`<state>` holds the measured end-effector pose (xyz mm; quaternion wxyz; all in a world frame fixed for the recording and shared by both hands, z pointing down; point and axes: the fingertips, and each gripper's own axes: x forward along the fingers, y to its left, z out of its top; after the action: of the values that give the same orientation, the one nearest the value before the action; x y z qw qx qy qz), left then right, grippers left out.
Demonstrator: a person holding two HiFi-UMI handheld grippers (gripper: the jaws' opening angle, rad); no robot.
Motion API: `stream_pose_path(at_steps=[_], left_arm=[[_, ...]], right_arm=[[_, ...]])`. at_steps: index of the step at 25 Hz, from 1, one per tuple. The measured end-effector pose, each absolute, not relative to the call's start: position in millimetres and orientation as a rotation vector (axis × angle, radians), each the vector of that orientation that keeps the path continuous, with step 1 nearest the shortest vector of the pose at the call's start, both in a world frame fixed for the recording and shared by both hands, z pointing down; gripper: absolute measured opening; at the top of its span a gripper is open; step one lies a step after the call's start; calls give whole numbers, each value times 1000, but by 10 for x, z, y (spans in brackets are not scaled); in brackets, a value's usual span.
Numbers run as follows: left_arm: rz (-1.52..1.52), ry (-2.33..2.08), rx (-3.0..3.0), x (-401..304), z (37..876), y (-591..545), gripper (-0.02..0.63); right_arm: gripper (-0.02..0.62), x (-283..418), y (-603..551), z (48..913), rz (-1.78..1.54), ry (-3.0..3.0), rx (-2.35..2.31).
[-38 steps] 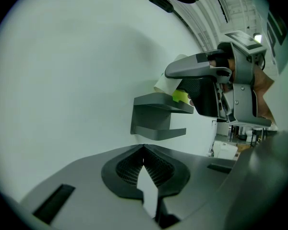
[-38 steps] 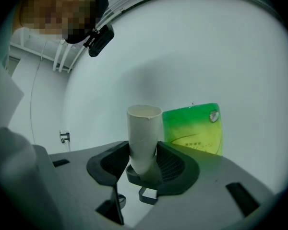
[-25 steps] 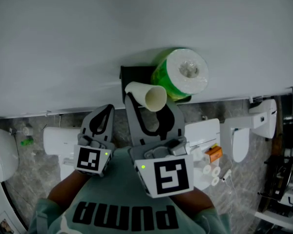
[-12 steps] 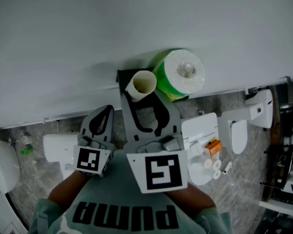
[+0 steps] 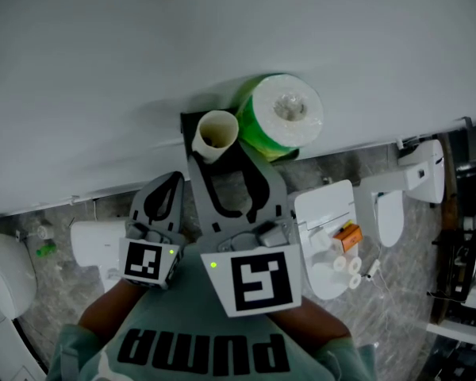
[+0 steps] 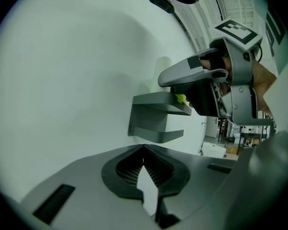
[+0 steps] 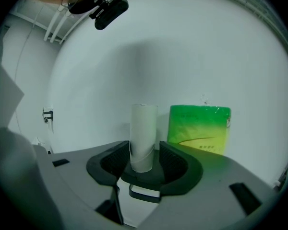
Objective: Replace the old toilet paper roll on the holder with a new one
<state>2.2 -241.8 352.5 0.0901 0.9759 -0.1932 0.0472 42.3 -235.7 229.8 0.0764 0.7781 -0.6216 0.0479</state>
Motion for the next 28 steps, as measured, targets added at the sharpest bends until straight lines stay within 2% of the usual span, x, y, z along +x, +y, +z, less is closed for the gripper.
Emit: stream_pose_path(at_steps=[14, 28], left_arm=[[201, -618, 2928, -48, 3530, -2375, 3], [195, -622, 2975, 325, 3274, -1770, 3]], right_arm=[[179, 354, -2248, 2280, 133, -1943, 2351], [179, 820, -1681, 2162, 81, -1990, 2387]])
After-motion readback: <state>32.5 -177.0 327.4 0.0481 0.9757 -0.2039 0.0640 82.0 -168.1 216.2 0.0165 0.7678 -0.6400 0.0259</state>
